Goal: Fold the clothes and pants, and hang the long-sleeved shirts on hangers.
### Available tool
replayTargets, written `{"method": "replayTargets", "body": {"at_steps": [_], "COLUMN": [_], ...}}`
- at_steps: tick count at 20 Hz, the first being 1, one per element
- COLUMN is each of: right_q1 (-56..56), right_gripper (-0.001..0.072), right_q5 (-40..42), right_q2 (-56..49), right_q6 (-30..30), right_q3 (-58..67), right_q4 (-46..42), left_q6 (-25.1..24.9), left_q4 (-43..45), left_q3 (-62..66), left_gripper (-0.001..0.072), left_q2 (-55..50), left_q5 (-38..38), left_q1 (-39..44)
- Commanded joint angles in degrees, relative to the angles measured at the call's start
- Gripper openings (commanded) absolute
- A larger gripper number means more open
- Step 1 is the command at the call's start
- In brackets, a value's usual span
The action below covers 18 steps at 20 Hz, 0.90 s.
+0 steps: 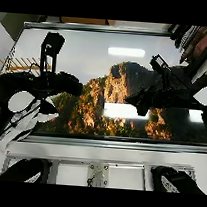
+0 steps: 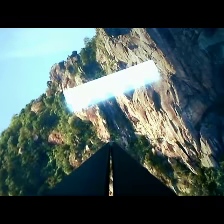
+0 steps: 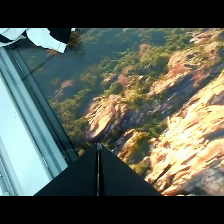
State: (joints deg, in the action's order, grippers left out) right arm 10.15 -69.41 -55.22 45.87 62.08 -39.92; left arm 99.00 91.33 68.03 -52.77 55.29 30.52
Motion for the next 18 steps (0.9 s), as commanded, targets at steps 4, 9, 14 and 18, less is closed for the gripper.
{"method": "replayTargets", "body": {"at_steps": [4,9,14,18], "right_q1": [0.0,0.0,0.0,0.0], "right_gripper": [0.0022,0.0022,0.0022,0.0022], "right_q5": [0.0,0.0,0.0,0.0], "right_q2": [0.0,0.0,0.0,0.0], "right_q6": [0.0,0.0,0.0,0.0], "right_q3": [0.0,0.0,0.0,0.0], "right_q4": [0.0,0.0,0.0,0.0], "left_q6": [0.0,0.0,-0.3,-0.4], "left_q4": [0.0,0.0,0.8,10.0], "left_q3": [0.0,0.0,0.1,0.0], "left_gripper": [0.0015,0.0015,0.0015,0.0329], "left_q2": [0.0,0.0,0.0,0.0], "left_q5": [0.0,0.0,-2.0,-0.1], "left_q1": [0.0,0.0,0.0,-1.0]}}
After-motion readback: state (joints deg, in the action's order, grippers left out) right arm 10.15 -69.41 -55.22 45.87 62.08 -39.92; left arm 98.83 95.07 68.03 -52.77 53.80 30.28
